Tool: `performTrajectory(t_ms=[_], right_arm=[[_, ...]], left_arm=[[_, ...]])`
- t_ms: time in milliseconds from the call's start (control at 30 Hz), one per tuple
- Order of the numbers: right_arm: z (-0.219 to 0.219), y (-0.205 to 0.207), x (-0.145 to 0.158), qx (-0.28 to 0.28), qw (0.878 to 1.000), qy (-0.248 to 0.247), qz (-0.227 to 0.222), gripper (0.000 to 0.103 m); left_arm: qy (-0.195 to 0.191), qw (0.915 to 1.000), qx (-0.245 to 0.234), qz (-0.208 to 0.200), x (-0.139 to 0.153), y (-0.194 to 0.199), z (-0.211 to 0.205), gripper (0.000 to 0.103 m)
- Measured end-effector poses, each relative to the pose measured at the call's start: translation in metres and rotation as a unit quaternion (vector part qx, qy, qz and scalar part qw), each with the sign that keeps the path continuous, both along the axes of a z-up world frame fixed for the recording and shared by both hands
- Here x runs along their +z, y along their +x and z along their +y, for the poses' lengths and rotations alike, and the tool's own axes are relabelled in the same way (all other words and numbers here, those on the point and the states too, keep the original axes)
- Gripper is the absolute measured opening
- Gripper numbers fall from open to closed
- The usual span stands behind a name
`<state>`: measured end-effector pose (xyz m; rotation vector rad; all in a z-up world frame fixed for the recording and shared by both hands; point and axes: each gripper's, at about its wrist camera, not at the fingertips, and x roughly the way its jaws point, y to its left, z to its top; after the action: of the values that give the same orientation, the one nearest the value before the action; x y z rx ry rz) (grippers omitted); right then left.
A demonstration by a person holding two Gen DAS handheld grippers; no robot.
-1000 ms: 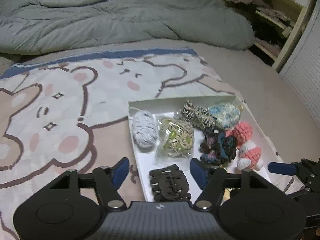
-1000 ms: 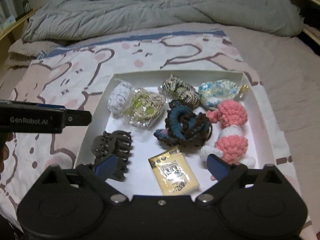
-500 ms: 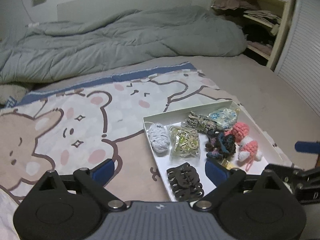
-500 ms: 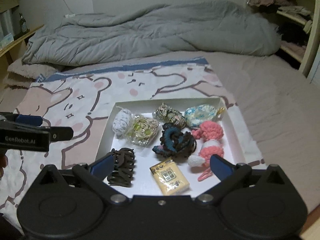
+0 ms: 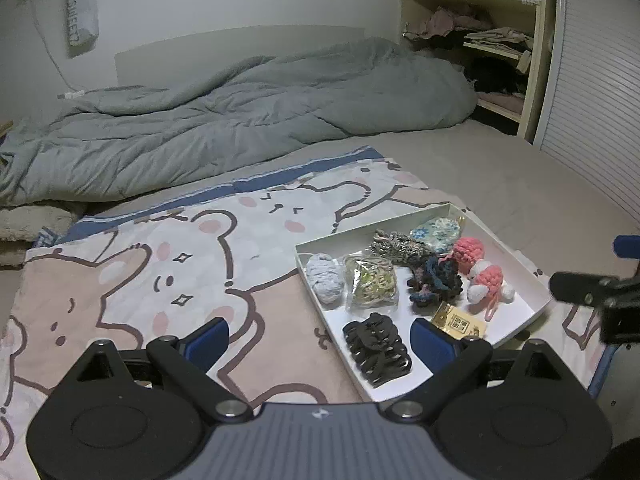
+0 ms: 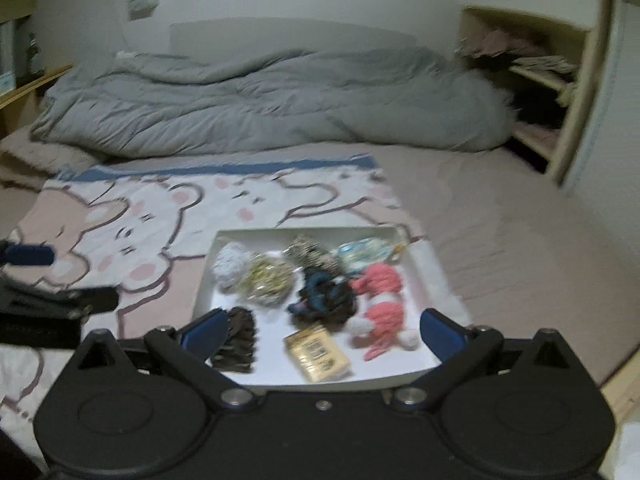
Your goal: Organize objects
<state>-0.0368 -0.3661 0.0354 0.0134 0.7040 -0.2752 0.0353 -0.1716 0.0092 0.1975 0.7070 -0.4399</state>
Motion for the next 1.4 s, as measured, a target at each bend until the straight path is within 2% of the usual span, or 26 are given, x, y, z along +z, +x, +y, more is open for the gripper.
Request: performTrajectory(t_ms=[167, 267, 333, 433, 633, 733, 800, 900, 1400], right_arm=[[0.001, -0.015, 0.006, -0.015, 1.0, -0.006, -0.019, 0.103], [0.005, -0.022, 0.008, -0.015, 1.0, -0.012, -0.018, 0.103], [0.009, -0.026, 0.007, -0.018, 1.0, -0.02, -0.015, 0.103], [0.01, -0.033, 0.006, -0.027, 0.999, -0.024, -0.015, 0.103], [0.011, -0.041, 0.003, -0.028, 0.999, -0.016, -0.019, 0.103], [0.014, -0.036, -0.001, -0.042, 0.999, -0.028, -0.002, 0.103], [0.014, -0.034, -0.003, -0.036, 0.999, -0.017, 0.003, 0.103], [0.011, -0.035, -0.003, -0.04, 0.999, 0.0, -0.003, 0.103], [0.009, -0.032, -0.003, -0.047, 0.999, 0.011, -0.006, 0.103]], left_arm=[[-0.014, 0.9999, 0.007, -0.004, 0.003, -0.009, 0.01, 0.097], [-0.027, 0.9995, 0.014, -0.005, 0.007, -0.011, 0.016, 0.101], [-0.029, 0.9993, 0.017, -0.015, 0.01, -0.014, 0.019, 0.101], [-0.032, 0.9993, 0.015, -0.009, 0.012, -0.014, 0.022, 0.101], [-0.015, 0.9999, 0.006, -0.001, 0.011, -0.016, 0.021, 0.101], [-0.015, 0.9999, 0.006, -0.003, 0.011, -0.017, 0.021, 0.101], [-0.014, 0.9999, 0.008, -0.003, 0.01, -0.017, 0.022, 0.101], [-0.016, 0.9998, 0.009, 0.002, 0.009, -0.016, 0.023, 0.101], [-0.009, 0.9999, 0.01, 0.008, 0.006, -0.014, 0.024, 0.101]])
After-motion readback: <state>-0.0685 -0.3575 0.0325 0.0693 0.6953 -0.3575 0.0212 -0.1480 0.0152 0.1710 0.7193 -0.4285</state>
